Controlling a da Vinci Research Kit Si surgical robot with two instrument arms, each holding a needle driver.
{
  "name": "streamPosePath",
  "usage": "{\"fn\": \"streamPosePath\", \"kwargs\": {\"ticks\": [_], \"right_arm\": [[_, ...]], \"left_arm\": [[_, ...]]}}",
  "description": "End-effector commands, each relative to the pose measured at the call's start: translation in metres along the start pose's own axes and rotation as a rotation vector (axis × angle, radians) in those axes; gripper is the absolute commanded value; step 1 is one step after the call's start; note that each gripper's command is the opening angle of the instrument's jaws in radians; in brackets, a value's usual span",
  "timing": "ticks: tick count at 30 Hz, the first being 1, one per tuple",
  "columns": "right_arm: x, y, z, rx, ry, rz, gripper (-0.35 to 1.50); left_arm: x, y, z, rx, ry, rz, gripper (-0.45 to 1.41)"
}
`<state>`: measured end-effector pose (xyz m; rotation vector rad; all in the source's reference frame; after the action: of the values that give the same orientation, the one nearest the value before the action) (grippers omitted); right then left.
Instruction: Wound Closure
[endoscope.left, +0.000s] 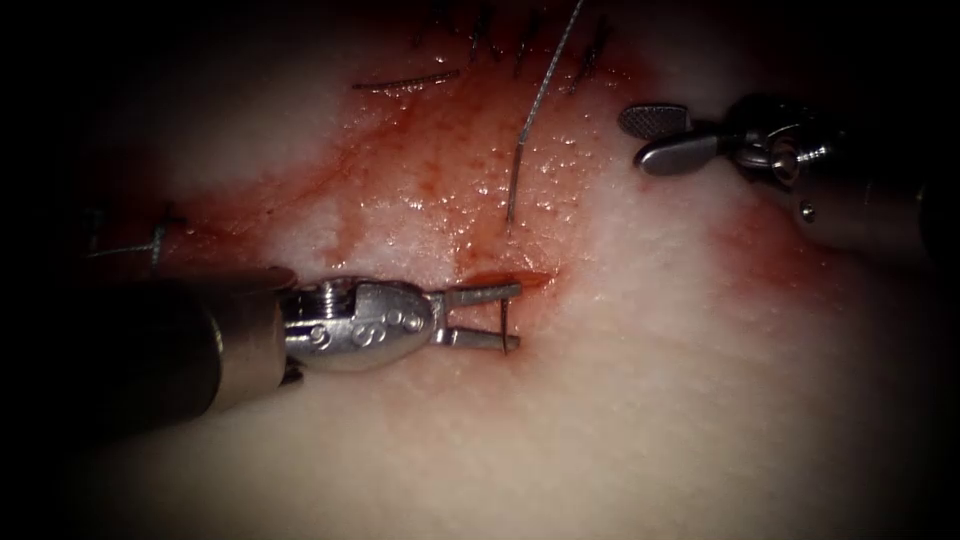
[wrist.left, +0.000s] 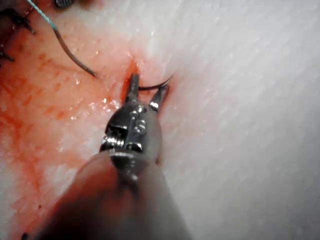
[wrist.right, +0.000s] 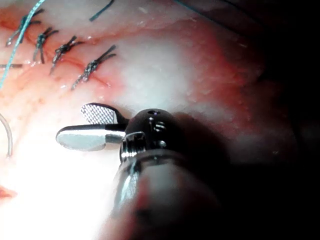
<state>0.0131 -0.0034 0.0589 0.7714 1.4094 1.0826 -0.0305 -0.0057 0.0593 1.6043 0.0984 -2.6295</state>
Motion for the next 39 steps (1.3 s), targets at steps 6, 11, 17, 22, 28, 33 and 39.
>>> {"fn": "streamPosePath", "kwargs": {"ticks": [6,11,17,22,28,33,39], "right_arm": [[-0.0010,0.0010,0.0009,-0.006,0.005,-0.068,0.84],[-0.0012,0.0010,0.0009,-0.024,-0.008,-0.315,-0.28],[-0.0005,0.0007,0.0009,-0.074,-0.040,-0.400,-0.06],[0.0000,-0.0001,0.0013,-0.075,-0.040,-0.436,0.52],[-0.0004,-0.0014,0.0020,-0.060,-0.084,-0.466,0.88],[-0.0022,-0.0037,0.0020,-0.006,-0.147,-0.465,0.81],[-0.0040,-0.0065,0.0018,0.023,-0.162,-0.299,0.41]], "left_arm": [[-0.0006,-0.0004,0.0012,0.024,0.027,-0.003,-0.45],[-0.0005,-0.0010,0.0009,0.010,0.105,-0.155,-0.45],[0.0010,-0.0006,-0.0006,-0.045,0.188,-0.455,-0.45],[0.0031,0.0002,-0.0021,-0.144,0.235,-0.697,-0.45],[0.0058,0.0006,-0.0036,-0.213,0.265,-0.855,-0.45],[0.0081,0.0004,-0.0060,-0.268,0.335,-0.944,-0.45],[0.0105,0.0005,-0.0078,-0.332,0.364,-0.988,-0.45]]}}
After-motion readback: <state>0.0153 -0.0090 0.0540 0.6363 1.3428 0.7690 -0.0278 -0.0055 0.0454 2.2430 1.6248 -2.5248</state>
